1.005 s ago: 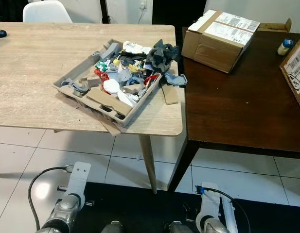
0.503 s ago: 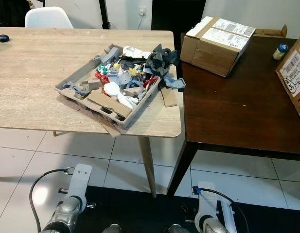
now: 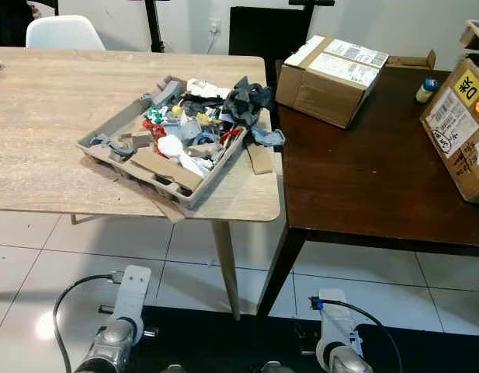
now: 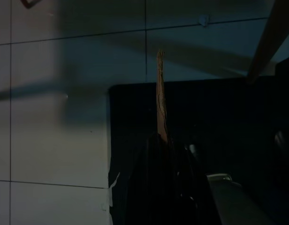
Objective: Picking trash to rubbish bin
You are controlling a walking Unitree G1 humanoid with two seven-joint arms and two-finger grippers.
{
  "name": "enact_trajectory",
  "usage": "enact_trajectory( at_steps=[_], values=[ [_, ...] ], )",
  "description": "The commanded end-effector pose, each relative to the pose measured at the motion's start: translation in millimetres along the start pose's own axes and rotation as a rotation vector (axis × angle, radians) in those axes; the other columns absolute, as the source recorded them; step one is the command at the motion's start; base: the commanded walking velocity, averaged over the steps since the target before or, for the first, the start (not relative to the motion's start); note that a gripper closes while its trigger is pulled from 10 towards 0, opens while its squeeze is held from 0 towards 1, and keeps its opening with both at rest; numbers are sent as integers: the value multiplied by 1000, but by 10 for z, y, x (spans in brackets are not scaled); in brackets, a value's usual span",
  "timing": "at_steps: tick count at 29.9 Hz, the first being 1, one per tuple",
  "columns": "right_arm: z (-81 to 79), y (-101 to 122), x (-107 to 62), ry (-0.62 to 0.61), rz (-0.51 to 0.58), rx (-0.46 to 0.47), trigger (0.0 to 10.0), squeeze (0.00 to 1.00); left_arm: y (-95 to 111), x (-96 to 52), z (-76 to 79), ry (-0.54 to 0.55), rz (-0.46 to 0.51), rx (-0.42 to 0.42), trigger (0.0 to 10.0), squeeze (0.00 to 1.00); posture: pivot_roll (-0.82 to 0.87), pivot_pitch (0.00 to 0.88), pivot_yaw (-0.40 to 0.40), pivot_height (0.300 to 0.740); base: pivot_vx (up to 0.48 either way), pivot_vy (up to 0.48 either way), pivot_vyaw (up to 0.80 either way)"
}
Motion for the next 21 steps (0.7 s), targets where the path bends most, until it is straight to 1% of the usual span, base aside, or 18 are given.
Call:
enact_trajectory(
  at_steps=[1,9,15,18,21],
  values=[
    [23,-102,-28,-17,-41,15,10000,0,-126,-25,7,8,-39,-15,10000,0,91,154,12,740,0,0,0],
    [-7,-188,-46,1,-86,14,10000,0,-109,-22,0,13,-34,-24,10000,0,103,162,11,740,0,0,0],
    [-31,-200,-46,8,-93,12,10000,0,-102,-25,-5,21,-21,-35,10000,0,110,163,9,740,0,0,0],
    [-53,-191,-38,-1,-92,43,10000,0,-96,-27,3,21,-9,-55,10000,0,107,161,10,740,0,0,0],
    [-69,-185,-34,2,-92,43,10000,0,-96,-27,15,15,-8,-55,10000,0,105,159,11,740,0,0,0]
  ],
)
Point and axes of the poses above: a point about 5 cm out from each wrist's last joint towards the gripper, its own x axis pointing out of the wrist towards the gripper, its own y axis along the axis of the wrist's last joint, z = x × y, the point moved 1 cm from there along x, pointing out of the wrist towards the gripper, and after that the axes turned 3 degrees about -x, right-handed, at the moved point
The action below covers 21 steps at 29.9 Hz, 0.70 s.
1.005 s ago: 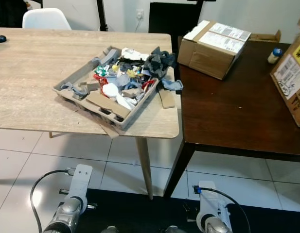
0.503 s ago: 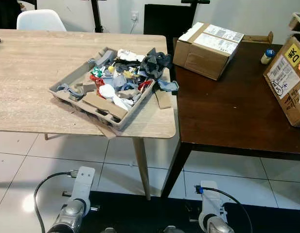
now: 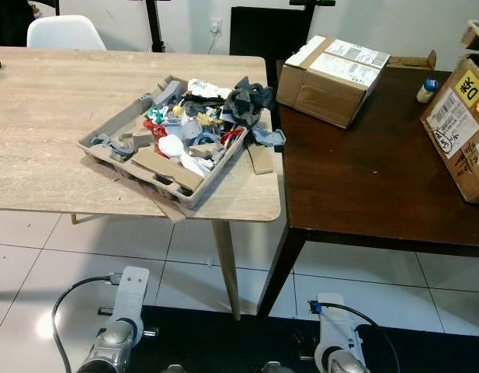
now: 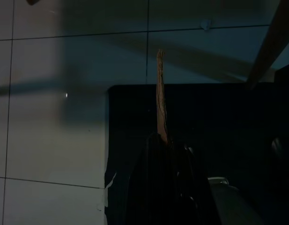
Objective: Picking trash to rubbish bin
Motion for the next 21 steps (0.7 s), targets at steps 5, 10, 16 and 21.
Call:
enact_trajectory(
  at_steps=[5,10,16,21],
  values=[
    [-26,-132,-26,6,-58,0,10000,0,-84,-17,47,-4,-22,-22,10000,0,105,163,10,740,0,0,0],
    [-22,-151,-34,3,-61,2,10000,0,-96,-20,45,-6,-27,-19,10000,0,103,166,12,740,0,0,0],
    [-24,-165,-38,3,-65,3,10000,0,-112,-24,46,-9,-31,-16,10000,0,104,169,12,740,0,0,0],
    [-36,-172,-38,5,-70,-1,10000,0,-125,-28,46,-13,-35,-5,10000,0,106,170,13,740,0,0,0]
  ],
)
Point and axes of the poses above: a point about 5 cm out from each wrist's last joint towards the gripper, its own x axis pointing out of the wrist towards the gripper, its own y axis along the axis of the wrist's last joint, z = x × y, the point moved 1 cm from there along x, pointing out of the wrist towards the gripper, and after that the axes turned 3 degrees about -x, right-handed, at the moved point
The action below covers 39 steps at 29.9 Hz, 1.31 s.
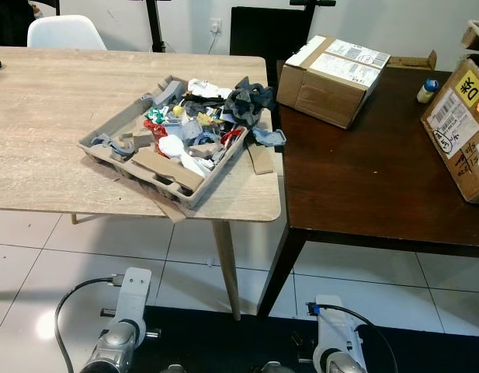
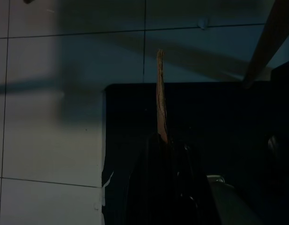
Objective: Picking trash to rubbish bin
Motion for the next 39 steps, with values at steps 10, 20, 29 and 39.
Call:
enact_trajectory(
  at_steps=[10,20,29,39],
  values=[
    [-25,-123,-25,3,-47,7,10000,0,-75,-16,21,-6,-23,1,10000,0,105,169,13,740,0,0,0],
    [-8,-26,9,-5,-36,4,10000,0,-6,9,52,-8,-11,-2,10000,0,110,82,3,740,0,0,0],
    [-34,172,71,0,2,4,10000,0,128,50,54,2,9,-13,10000,0,110,16,-4,740,0,0,0],
    [-29,193,78,1,2,-1,10000,0,113,47,33,16,4,-22,10000,0,118,13,-15,740,0,0,0]
  ],
)
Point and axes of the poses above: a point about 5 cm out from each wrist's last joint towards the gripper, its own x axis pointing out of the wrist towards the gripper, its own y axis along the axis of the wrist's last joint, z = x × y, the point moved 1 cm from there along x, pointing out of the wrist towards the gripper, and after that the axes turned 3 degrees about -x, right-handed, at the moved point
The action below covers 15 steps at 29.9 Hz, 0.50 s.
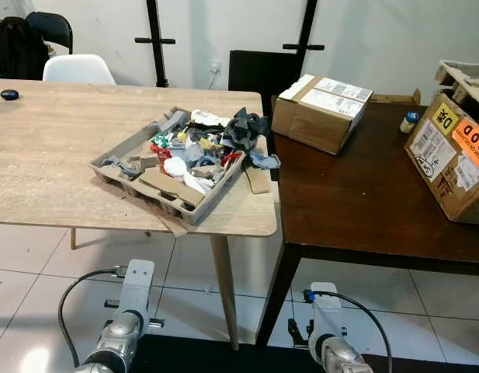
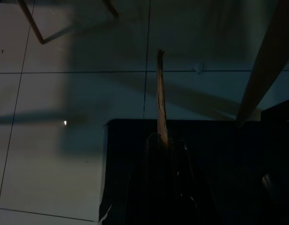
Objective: Picking trash to rubbish bin
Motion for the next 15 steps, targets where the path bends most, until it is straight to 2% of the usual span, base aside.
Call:
enact_trajectory(
  at_steps=[1,15],
  values=[
    [13,-26,-2,-4,-20,6,10000,0,-54,-8,-6,12,-23,-12,10000,0,118,13,-15,740,0,0,0],
    [-8,3,11,2,-18,3,10000,0,-18,0,-42,25,-16,-17,10000,0,126,0,-16,740,0,0,0]
  ],
)
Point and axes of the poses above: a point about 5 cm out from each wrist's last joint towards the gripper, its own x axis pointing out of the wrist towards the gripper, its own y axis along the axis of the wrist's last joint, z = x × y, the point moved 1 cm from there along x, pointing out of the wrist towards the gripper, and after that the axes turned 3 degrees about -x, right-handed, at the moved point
